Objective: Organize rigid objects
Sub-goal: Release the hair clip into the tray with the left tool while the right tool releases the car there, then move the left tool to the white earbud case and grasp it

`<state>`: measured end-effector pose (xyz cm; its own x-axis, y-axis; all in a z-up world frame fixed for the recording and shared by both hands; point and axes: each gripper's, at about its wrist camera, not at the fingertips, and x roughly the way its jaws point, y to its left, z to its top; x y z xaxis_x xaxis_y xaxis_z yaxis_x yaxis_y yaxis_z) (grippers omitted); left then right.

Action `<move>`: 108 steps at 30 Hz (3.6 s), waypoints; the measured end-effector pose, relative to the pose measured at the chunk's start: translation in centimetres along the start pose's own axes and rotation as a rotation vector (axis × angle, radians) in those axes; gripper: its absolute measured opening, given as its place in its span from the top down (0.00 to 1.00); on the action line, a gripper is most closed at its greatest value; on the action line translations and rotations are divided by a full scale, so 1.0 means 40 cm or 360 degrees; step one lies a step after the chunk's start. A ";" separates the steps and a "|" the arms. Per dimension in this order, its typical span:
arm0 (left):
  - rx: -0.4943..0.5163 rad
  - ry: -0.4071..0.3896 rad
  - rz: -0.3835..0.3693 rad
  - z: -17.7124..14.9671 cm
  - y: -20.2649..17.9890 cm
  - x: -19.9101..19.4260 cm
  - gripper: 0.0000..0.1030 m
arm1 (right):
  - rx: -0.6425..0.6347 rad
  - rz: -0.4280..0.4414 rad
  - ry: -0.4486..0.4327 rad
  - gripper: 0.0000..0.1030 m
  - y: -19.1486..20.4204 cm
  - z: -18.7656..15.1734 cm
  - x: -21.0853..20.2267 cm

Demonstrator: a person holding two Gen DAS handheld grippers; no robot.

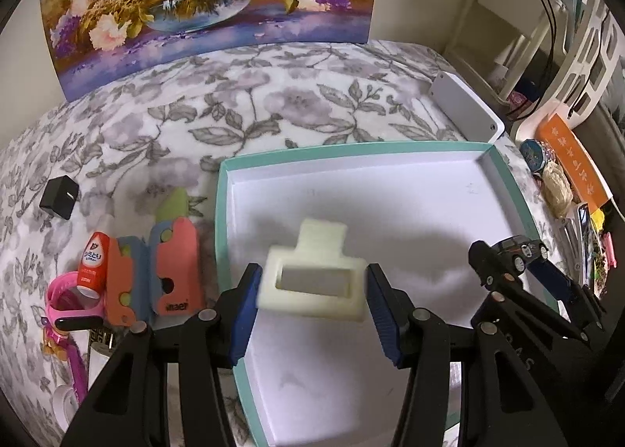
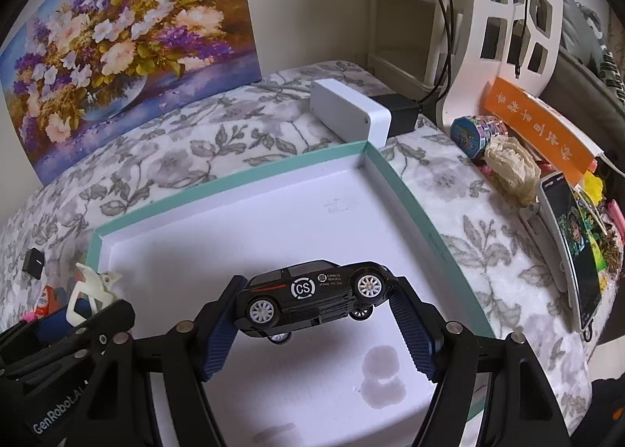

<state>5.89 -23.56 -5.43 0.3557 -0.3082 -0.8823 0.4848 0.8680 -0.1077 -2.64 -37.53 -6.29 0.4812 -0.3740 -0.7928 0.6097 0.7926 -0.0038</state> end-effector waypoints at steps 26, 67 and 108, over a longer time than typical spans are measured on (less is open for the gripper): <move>-0.0200 -0.0032 0.0123 -0.032 0.114 -0.077 0.31 | -0.0079 0.0012 0.0046 0.15 0.016 -0.039 0.005; -0.0850 0.0028 0.0497 -0.244 0.547 -0.279 0.09 | -0.0406 0.0402 0.0060 0.00 0.356 -0.170 -0.228; -0.0886 0.0309 0.0120 -0.289 0.551 -0.175 0.73 | -0.0599 0.0481 0.0225 0.00 0.493 -0.246 -0.172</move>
<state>4.86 2.25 -6.91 0.1948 -0.2063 -0.9589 -0.0470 0.9746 -0.2192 -0.11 -14.58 -6.92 0.4956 -0.0527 -0.8670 0.1742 0.9839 0.0398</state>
